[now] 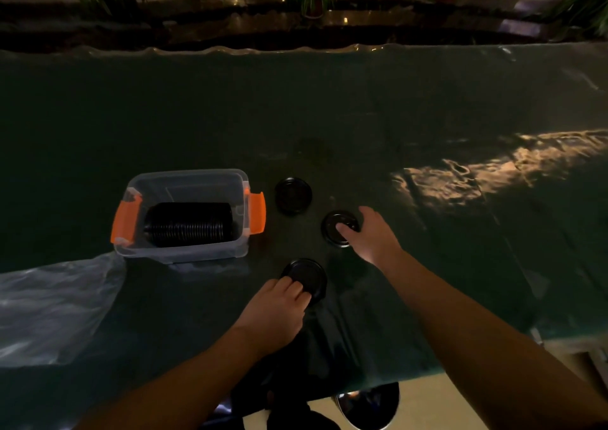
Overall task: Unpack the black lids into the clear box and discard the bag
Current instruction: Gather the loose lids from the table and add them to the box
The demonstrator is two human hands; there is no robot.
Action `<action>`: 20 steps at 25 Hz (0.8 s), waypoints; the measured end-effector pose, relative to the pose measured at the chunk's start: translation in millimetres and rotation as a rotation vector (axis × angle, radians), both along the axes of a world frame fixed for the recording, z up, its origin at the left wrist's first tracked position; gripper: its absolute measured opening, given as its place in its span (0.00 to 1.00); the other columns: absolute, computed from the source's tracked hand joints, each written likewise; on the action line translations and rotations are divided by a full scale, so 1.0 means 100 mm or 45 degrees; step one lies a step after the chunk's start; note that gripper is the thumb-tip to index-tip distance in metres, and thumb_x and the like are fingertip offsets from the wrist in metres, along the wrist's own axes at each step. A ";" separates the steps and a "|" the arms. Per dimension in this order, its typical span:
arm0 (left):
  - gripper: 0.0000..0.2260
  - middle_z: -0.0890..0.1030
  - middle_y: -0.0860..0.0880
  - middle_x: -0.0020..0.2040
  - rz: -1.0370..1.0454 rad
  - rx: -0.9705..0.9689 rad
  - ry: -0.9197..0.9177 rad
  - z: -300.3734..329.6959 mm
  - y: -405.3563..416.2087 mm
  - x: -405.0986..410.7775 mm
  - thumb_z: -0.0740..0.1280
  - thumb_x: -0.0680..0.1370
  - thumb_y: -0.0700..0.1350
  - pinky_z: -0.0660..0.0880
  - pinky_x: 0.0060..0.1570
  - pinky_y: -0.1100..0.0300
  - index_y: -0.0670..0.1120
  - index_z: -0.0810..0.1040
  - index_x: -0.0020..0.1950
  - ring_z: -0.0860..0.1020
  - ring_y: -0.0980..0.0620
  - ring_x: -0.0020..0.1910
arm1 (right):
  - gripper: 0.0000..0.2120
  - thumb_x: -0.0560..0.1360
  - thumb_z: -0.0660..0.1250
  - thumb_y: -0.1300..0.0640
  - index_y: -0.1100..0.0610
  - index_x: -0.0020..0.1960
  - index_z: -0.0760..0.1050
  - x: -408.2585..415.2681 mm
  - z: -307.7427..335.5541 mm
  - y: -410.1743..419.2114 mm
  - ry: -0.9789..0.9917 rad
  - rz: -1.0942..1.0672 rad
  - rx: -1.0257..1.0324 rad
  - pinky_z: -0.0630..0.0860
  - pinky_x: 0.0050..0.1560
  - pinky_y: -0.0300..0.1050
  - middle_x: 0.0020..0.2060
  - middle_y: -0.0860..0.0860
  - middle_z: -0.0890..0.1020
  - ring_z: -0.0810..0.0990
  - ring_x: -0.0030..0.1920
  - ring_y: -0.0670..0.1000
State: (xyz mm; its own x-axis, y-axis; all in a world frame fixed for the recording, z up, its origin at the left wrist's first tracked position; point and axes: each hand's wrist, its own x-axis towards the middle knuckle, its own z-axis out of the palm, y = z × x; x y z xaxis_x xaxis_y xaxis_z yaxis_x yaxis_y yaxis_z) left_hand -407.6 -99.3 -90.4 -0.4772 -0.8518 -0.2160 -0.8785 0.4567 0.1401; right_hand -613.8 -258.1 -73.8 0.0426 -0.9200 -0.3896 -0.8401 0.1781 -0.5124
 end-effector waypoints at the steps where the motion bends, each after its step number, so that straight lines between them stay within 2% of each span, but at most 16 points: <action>1: 0.18 0.79 0.43 0.62 0.031 0.005 0.004 0.03 0.00 0.01 0.58 0.81 0.51 0.73 0.60 0.46 0.45 0.76 0.67 0.75 0.42 0.61 | 0.37 0.76 0.73 0.41 0.59 0.77 0.66 0.06 -0.02 -0.05 0.002 -0.047 0.034 0.74 0.68 0.55 0.72 0.60 0.74 0.74 0.70 0.63; 4: 0.21 0.77 0.44 0.66 0.186 0.035 0.014 0.07 0.02 0.11 0.58 0.80 0.55 0.71 0.63 0.46 0.47 0.73 0.70 0.73 0.43 0.64 | 0.40 0.72 0.77 0.41 0.59 0.75 0.68 0.18 -0.10 -0.12 0.085 -0.045 0.087 0.76 0.67 0.60 0.70 0.59 0.74 0.72 0.70 0.63; 7: 0.23 0.75 0.45 0.69 0.299 0.040 0.014 0.07 0.08 0.24 0.59 0.80 0.57 0.70 0.66 0.47 0.48 0.70 0.72 0.72 0.44 0.67 | 0.40 0.70 0.80 0.43 0.60 0.74 0.69 0.22 -0.15 -0.13 0.183 -0.093 0.098 0.75 0.64 0.60 0.69 0.60 0.73 0.70 0.71 0.64; 9: 0.24 0.72 0.46 0.71 0.333 0.057 0.023 0.06 0.11 0.32 0.58 0.80 0.59 0.68 0.68 0.48 0.50 0.68 0.74 0.70 0.45 0.69 | 0.39 0.69 0.81 0.44 0.60 0.72 0.71 0.21 -0.15 -0.15 0.158 -0.173 0.136 0.76 0.63 0.58 0.68 0.61 0.71 0.72 0.69 0.64; 10: 0.25 0.72 0.46 0.71 0.345 0.065 0.030 0.06 0.12 0.34 0.58 0.80 0.59 0.68 0.69 0.48 0.50 0.67 0.74 0.69 0.45 0.70 | 0.35 0.70 0.81 0.46 0.60 0.69 0.74 0.19 -0.15 -0.16 0.108 -0.203 0.132 0.79 0.62 0.57 0.66 0.61 0.71 0.75 0.66 0.64; 12: 0.25 0.72 0.46 0.71 0.361 0.061 0.036 0.05 0.14 0.37 0.58 0.80 0.59 0.68 0.68 0.48 0.50 0.68 0.74 0.70 0.45 0.70 | 0.20 0.73 0.79 0.50 0.59 0.59 0.79 0.12 -0.10 -0.15 -0.051 -0.242 0.054 0.81 0.49 0.50 0.56 0.58 0.77 0.81 0.54 0.61; 13: 0.25 0.73 0.46 0.71 0.367 0.064 0.036 0.05 0.15 0.38 0.58 0.80 0.60 0.68 0.68 0.48 0.50 0.68 0.74 0.70 0.45 0.70 | 0.14 0.74 0.78 0.53 0.57 0.54 0.79 0.08 -0.06 -0.13 -0.128 -0.253 0.005 0.78 0.43 0.46 0.50 0.56 0.79 0.81 0.49 0.57; 14: 0.25 0.73 0.47 0.71 0.378 0.072 0.038 0.05 0.15 0.38 0.58 0.79 0.60 0.69 0.68 0.48 0.51 0.68 0.74 0.70 0.45 0.69 | 0.11 0.75 0.77 0.55 0.56 0.52 0.78 0.05 -0.01 -0.08 -0.191 -0.246 -0.034 0.74 0.41 0.44 0.46 0.53 0.80 0.80 0.47 0.55; 17: 0.25 0.72 0.48 0.70 0.443 0.097 0.065 0.06 0.16 0.43 0.59 0.79 0.61 0.69 0.67 0.49 0.52 0.68 0.73 0.70 0.47 0.69 | 0.10 0.73 0.79 0.59 0.54 0.48 0.78 -0.01 0.18 0.24 -0.371 -0.076 -0.213 0.73 0.43 0.45 0.42 0.50 0.81 0.80 0.44 0.53; 20: 0.25 0.73 0.48 0.69 0.508 0.100 0.086 0.07 0.18 0.49 0.61 0.78 0.60 0.70 0.66 0.49 0.51 0.70 0.73 0.70 0.46 0.69 | 0.09 0.69 0.82 0.62 0.56 0.47 0.85 0.01 0.28 0.73 -0.323 0.341 -0.533 0.76 0.48 0.44 0.43 0.50 0.85 0.82 0.46 0.54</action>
